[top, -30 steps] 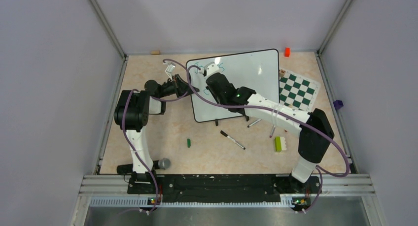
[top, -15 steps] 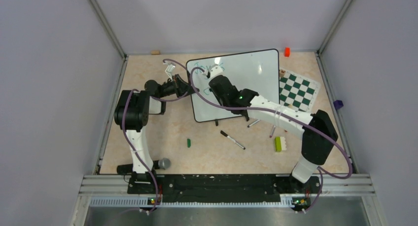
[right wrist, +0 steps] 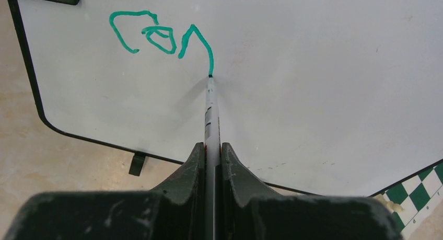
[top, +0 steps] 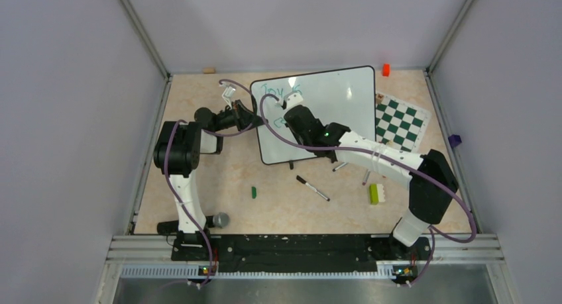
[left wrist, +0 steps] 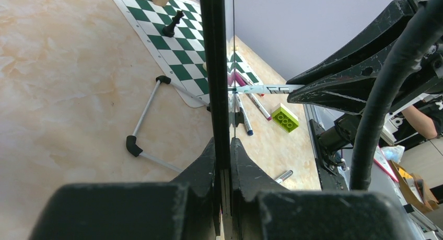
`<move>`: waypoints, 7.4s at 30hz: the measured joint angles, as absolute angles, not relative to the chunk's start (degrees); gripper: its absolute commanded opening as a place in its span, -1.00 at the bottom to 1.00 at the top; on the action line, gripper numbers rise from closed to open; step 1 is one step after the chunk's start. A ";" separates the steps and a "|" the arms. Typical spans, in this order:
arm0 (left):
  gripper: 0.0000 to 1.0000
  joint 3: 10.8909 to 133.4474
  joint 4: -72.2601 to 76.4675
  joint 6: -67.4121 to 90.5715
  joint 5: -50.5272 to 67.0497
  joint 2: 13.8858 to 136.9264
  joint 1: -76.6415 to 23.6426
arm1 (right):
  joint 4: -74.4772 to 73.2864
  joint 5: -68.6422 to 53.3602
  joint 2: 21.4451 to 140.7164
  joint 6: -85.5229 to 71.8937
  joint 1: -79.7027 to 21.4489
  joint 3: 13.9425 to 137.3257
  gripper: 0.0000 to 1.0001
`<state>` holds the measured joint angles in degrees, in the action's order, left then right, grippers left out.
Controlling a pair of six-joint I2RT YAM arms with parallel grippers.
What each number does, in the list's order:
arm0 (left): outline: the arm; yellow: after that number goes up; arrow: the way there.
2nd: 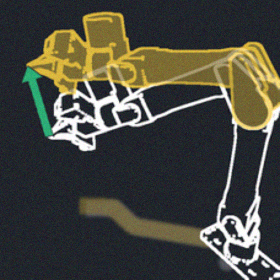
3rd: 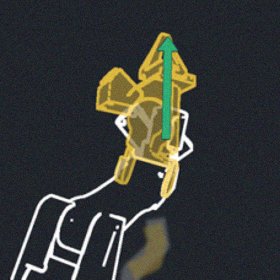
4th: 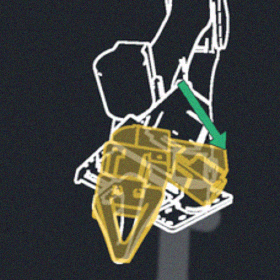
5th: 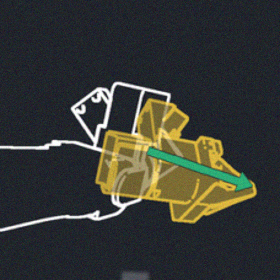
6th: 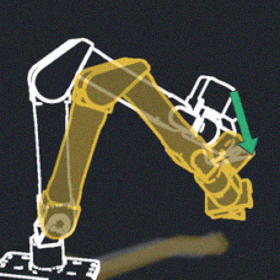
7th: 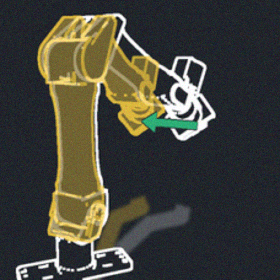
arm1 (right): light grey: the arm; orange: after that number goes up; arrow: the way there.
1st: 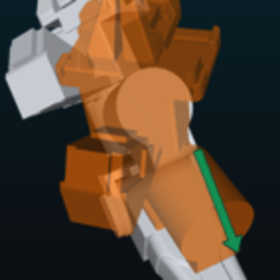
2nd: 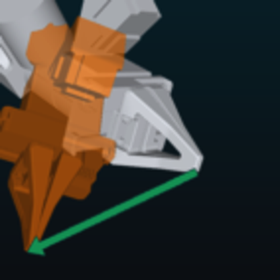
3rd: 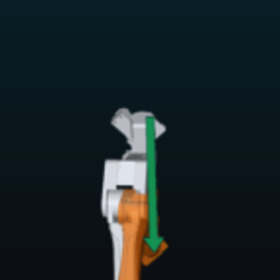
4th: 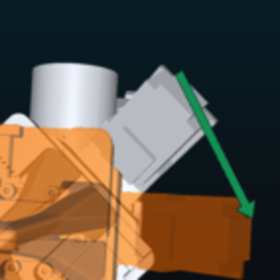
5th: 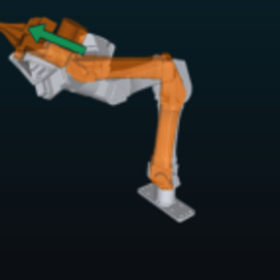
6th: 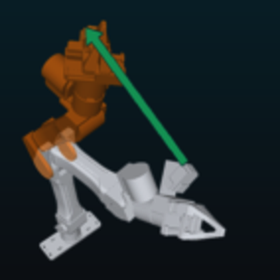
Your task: Write a sentence on the whiteboard
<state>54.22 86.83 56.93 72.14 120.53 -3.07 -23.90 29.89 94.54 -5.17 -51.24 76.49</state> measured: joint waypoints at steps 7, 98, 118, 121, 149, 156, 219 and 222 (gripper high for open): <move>-1.00 54.22 86.98 56.90 72.20 120.53 -3.07 | -24.29 29.19 94.21 -5.15 -50.89 76.69 -1.00; -1.00 54.24 87.00 56.90 72.29 120.53 -3.07 | -26.35 28.12 94.65 -5.15 -46.30 84.55 -1.00; -1.00 54.24 86.85 56.95 72.14 120.53 -3.07 | -26.20 25.91 94.45 -6.81 -46.26 81.67 -1.00; -1.00 54.24 86.85 56.95 72.16 120.53 -3.07 | -26.17 25.34 93.82 -7.44 -46.26 80.23 -1.00; -1.00 54.24 87.02 56.90 72.31 120.53 -3.07 | -27.51 26.26 92.38 -7.53 -45.93 80.82 -1.00; -1.00 54.24 87.02 56.90 72.34 120.53 -3.07 | -27.97 25.96 91.98 -7.53 -45.82 80.82 -1.00; -1.00 54.24 87.05 56.90 72.36 120.53 -3.07 | -31.29 24.80 92.36 -7.46 -43.31 80.71 -1.00; -1.00 54.24 87.02 56.93 72.34 120.53 -3.07 | -31.42 24.97 92.42 -7.46 -43.31 80.90 -1.00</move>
<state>54.24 87.02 56.93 72.34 120.53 -3.07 -31.42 24.97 92.42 -7.46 -43.31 80.90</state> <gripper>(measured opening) 0.083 0.087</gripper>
